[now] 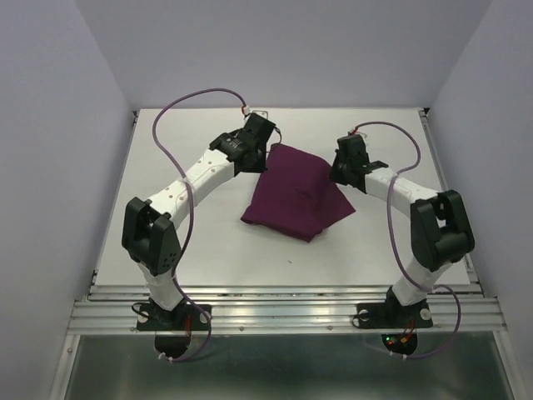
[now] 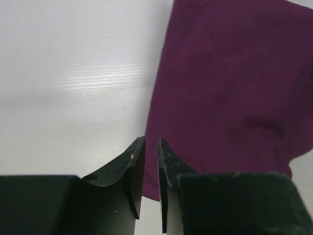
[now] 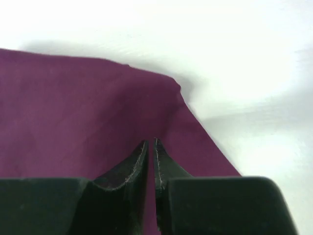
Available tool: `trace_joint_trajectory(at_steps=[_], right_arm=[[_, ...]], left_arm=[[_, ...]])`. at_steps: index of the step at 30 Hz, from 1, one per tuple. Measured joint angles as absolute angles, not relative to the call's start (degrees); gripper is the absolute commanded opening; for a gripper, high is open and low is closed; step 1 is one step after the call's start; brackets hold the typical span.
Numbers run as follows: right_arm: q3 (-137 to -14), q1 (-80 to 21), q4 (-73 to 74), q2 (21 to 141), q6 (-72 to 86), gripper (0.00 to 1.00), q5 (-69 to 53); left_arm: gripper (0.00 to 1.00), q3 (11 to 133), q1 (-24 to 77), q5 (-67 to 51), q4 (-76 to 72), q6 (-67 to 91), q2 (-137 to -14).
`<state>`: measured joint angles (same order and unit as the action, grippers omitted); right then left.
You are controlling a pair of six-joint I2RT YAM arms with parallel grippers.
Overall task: Prepare the surgical pack
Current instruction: Pack the surgical kit at the center of the board.
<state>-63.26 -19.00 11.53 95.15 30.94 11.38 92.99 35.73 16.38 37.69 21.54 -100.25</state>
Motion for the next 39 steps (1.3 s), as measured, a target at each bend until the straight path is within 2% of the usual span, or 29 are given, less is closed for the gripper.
trace_joint_trajectory(at_steps=[13,20,21,22,25,31,34,39], right_arm=[[-77.84,-18.44,10.13,115.92,31.29,0.09,6.92],[-77.45,-17.32,9.74,116.22,31.55,0.11,5.32],[-76.77,-16.88,9.65,115.52,31.51,0.13,5.23],[-75.29,-16.34,9.5,114.28,31.48,0.16,5.17],[-69.89,-13.43,9.82,108.16,31.31,0.21,5.3],[-57.93,-3.11,9.3,90.45,30.46,0.32,6.7],[-52.71,-1.08,9.21,84.36,29.71,0.33,7.94],[-47.05,-1.74,9.82,80.12,29.36,0.34,7.62]], left_arm=[[0.28,93.78,38.54,11.31,35.94,22.13,-100.44],[0.3,99.42,42.17,10.55,36.05,22.06,-106.8],[0.31,100.4,43.2,10.48,36.01,22.06,-108.25],[0.39,101.14,43.97,10.33,35.94,22.06,-109.38],[0.51,103.15,46.76,9.89,36.12,22.06,-113.3],[0.52,107.28,50.63,10.81,36.75,22.04,-121.19],[0.59,108.6,51.46,10.81,37.34,21.87,-123.52],[0.59,114.5,51.7,10.87,38.54,21.69,-127.68]])
